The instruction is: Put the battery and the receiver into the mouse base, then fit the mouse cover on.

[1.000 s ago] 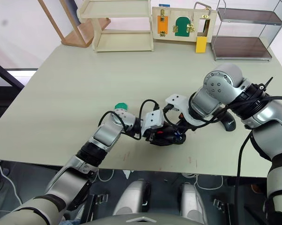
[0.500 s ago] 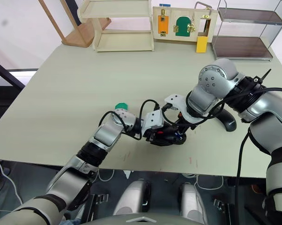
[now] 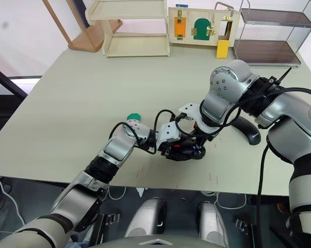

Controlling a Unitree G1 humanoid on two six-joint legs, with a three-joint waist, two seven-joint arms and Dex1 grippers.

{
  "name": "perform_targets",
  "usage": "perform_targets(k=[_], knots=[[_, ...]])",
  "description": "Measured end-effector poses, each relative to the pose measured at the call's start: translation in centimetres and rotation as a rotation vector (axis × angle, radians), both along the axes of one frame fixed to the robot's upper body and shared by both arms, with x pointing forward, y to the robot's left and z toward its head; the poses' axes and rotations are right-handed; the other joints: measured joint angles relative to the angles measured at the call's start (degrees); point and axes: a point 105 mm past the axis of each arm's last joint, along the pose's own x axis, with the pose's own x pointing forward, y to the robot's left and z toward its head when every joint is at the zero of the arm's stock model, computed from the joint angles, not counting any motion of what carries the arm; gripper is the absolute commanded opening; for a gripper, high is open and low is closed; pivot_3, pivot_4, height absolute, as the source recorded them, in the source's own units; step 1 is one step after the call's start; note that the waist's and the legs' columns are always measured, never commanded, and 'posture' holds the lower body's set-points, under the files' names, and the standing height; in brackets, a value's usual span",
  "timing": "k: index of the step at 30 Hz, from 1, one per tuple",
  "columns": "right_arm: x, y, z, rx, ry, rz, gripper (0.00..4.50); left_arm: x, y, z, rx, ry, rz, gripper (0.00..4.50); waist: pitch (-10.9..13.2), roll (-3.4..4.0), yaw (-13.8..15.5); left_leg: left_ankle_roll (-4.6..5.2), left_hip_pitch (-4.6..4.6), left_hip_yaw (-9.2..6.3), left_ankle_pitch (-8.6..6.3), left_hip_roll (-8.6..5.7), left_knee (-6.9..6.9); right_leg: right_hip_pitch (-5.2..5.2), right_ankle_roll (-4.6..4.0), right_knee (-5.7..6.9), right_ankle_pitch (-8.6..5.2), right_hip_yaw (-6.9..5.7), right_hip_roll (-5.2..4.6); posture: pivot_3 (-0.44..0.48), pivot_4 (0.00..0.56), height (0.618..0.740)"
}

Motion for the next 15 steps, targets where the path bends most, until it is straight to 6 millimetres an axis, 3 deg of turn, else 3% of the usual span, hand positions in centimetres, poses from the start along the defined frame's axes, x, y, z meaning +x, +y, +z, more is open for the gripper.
perform_targets(k=[15], knots=[[-0.16,0.00,0.11,-0.009,0.009,0.010,0.00,-0.01,-0.05,0.00,-0.001,0.000,-0.001,2.97,0.0,0.00,0.0,0.00,-0.01,-0.02,0.00,-0.01,0.00,0.00,0.00,0.00,0.00,-0.02,0.00,0.000,0.150,0.740]])
